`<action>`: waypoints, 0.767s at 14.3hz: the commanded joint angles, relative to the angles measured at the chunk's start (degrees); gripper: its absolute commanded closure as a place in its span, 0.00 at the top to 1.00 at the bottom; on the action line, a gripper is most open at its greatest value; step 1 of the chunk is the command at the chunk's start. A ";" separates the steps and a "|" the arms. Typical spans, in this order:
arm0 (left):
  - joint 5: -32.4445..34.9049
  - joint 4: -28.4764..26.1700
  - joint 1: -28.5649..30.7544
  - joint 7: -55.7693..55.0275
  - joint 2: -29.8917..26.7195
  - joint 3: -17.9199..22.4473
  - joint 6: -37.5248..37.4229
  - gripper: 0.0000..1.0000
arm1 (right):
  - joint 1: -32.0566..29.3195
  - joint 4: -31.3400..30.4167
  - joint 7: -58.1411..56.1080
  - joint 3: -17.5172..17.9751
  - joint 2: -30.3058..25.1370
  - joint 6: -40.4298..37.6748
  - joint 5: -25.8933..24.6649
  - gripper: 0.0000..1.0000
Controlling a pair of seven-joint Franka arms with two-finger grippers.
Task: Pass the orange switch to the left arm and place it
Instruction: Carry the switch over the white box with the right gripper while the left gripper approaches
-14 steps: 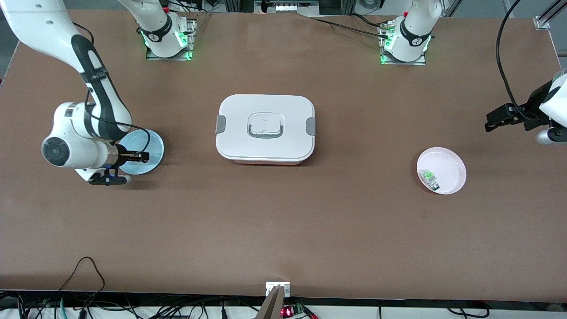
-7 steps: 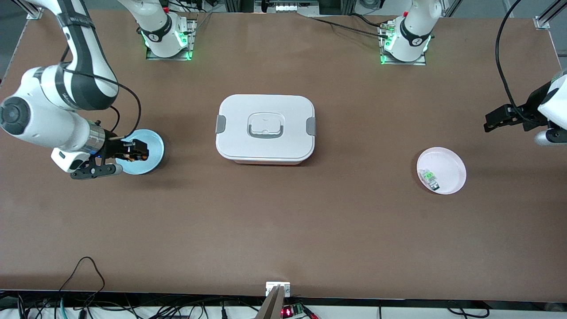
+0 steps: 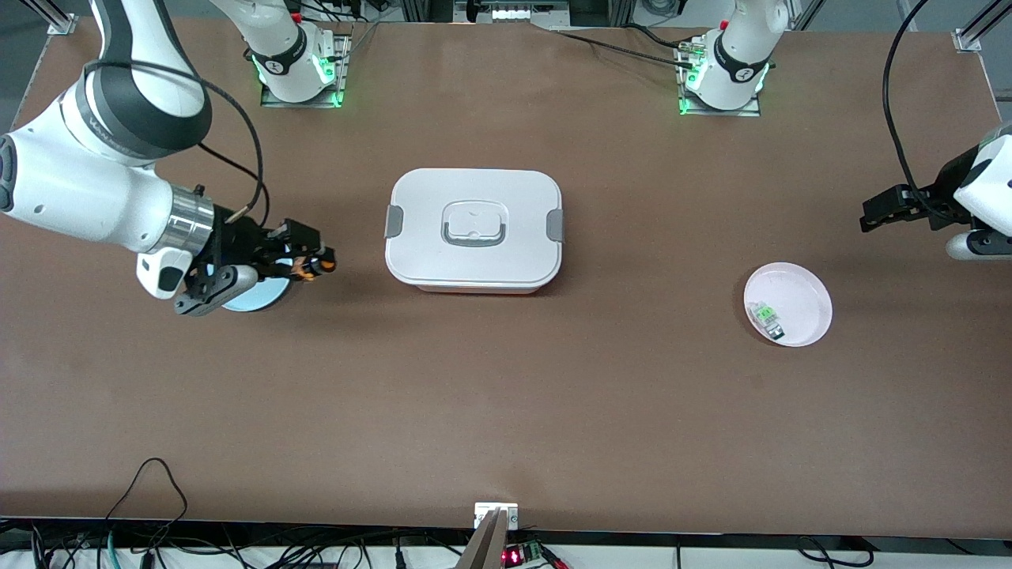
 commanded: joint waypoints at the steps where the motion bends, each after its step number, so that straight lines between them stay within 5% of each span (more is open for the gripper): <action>1: -5.22 -0.52 0.47 4.81 -0.69 0.42 -1.30 1.00 | 2.67 4.94 0.27 1.46 2.99 1.31 8.01 0.20; 4: -14.25 -2.53 0.74 10.11 -0.69 0.60 -1.38 1.00 | 7.07 6.54 3.26 1.47 4.22 3.67 17.49 0.20; 7: -32.35 -8.23 2.15 10.12 -0.52 1.04 -1.12 1.00 | 14.00 6.45 5.70 1.47 4.93 10.52 27.51 0.17; 11: -47.31 -13.68 2.32 8.63 -0.16 1.13 -0.86 1.00 | 21.83 6.97 7.84 1.47 7.03 20.63 28.08 0.17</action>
